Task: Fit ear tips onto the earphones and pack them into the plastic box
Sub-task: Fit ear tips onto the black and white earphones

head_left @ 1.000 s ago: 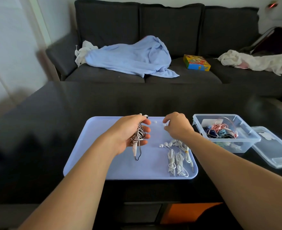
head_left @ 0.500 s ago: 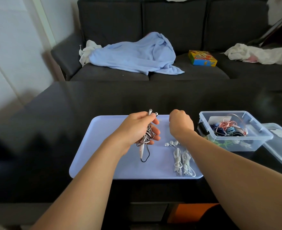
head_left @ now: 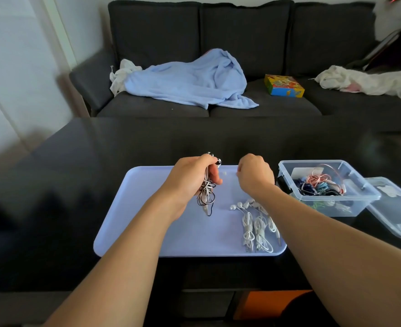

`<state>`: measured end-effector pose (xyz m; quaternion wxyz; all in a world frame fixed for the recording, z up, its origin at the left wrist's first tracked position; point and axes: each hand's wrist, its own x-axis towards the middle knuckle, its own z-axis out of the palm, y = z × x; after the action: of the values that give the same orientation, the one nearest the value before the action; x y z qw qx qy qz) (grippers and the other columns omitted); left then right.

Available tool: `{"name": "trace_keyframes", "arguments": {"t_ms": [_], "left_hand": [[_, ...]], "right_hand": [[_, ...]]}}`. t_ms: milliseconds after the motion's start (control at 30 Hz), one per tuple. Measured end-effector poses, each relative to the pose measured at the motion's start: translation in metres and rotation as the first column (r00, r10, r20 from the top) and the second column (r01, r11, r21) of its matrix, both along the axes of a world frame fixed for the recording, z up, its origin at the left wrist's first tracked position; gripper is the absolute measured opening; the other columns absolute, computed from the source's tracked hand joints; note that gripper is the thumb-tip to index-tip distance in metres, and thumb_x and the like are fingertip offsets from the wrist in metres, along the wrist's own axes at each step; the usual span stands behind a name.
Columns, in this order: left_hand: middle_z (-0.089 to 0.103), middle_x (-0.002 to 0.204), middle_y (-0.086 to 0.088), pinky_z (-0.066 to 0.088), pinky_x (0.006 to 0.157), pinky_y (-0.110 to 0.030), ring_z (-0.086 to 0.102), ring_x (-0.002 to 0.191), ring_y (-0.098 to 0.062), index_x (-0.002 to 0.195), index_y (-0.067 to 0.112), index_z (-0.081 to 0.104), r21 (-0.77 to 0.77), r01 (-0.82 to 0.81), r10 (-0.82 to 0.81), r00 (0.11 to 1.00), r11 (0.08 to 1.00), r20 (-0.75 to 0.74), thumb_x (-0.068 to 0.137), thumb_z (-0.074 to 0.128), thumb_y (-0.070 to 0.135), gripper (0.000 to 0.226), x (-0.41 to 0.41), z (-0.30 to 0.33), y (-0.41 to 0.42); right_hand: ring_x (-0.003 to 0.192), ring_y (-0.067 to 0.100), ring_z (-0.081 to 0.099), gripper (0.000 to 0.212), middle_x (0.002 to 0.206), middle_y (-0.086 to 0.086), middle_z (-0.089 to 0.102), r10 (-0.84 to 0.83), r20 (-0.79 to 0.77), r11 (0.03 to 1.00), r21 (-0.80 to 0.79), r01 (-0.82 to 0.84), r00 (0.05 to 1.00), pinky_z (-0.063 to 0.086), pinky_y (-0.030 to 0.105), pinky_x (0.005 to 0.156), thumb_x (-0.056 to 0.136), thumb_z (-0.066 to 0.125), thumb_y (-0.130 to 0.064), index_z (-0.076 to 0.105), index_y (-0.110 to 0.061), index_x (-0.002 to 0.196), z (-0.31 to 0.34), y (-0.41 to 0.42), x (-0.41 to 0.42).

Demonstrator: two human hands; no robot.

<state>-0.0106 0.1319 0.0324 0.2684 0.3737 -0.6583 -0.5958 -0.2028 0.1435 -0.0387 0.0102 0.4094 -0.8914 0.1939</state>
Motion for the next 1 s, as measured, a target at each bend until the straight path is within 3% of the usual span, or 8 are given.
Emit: {"name": "trace_keyframes", "arguments": {"t_ms": [167,267,367,500,633,1000], "left_hand": [[0.075,0.086,-0.01,0.051,0.084,-0.039,0.063,0.078,-0.018,0.06,0.018,0.068,-0.075,0.02,-0.018,0.999,0.997,0.03,0.096,0.052,0.028,0.041,0.003,0.001,-0.003],[0.067,0.07,-0.008,0.051,0.083,-0.036,0.069,0.08,-0.023,0.067,0.015,0.069,-0.073,0.016,-0.015,1.0,0.997,0.012,0.099,0.052,0.027,0.038,0.006,0.0,-0.007],[0.051,0.061,0.0,0.051,0.081,-0.036,0.069,0.072,-0.017,0.076,0.013,0.07,-0.071,0.071,-0.071,0.997,0.995,0.004,0.103,0.049,0.025,0.036,0.008,-0.001,-0.008],[0.044,0.062,0.001,0.047,0.07,-0.031,0.064,0.064,-0.015,0.091,0.012,0.073,-0.088,0.103,-0.1,0.995,0.991,0.028,0.104,0.048,0.026,0.032,0.007,-0.002,-0.007],[0.043,0.06,0.001,0.05,0.069,-0.035,0.06,0.063,-0.018,0.099,0.009,0.073,-0.059,0.109,-0.109,0.994,0.992,0.008,0.103,0.048,0.025,0.03,0.004,-0.002,-0.006],[0.041,0.06,-0.002,0.05,0.07,-0.037,0.057,0.06,-0.018,0.103,-0.002,0.065,-0.066,0.121,-0.121,0.993,0.99,0.015,0.098,0.05,0.031,0.037,-0.001,0.001,-0.003]], "right_hand": [[0.072,0.018,0.07,0.01,0.079,0.005,0.071,0.174,0.348,0.96,-0.269,-0.079,0.921,0.059,0.027,0.064,0.089,0.07,-0.006,0.073,-0.013,0.082,0.021,-0.002,0.007],[0.072,0.017,0.072,0.006,0.081,0.008,0.074,0.264,0.558,0.927,-0.372,-0.047,0.787,0.06,0.021,0.063,0.088,0.074,-0.007,0.075,-0.01,0.093,0.034,0.009,0.018],[0.076,0.019,0.073,0.013,0.089,0.014,0.075,0.365,0.694,0.881,-0.474,0.012,0.62,0.061,0.025,0.073,0.088,0.075,-0.004,0.076,-0.005,0.101,0.045,0.023,0.025],[0.08,0.018,0.073,0.016,0.095,0.012,0.076,0.45,0.785,0.846,-0.527,0.077,0.427,0.059,0.024,0.073,0.087,0.075,-0.006,0.076,-0.006,0.103,0.056,0.037,0.031],[0.089,0.022,0.074,0.019,0.101,0.019,0.075,0.526,0.811,0.818,-0.565,0.108,0.256,0.059,0.025,0.076,0.09,0.07,-0.002,0.073,-0.001,0.109,0.065,0.048,0.034],[0.084,0.016,0.072,0.021,0.098,0.012,0.074,0.542,0.829,0.825,-0.556,0.103,0.135,0.058,0.025,0.078,0.094,0.065,-0.005,0.071,-0.001,0.113,0.073,0.057,0.041]]}}
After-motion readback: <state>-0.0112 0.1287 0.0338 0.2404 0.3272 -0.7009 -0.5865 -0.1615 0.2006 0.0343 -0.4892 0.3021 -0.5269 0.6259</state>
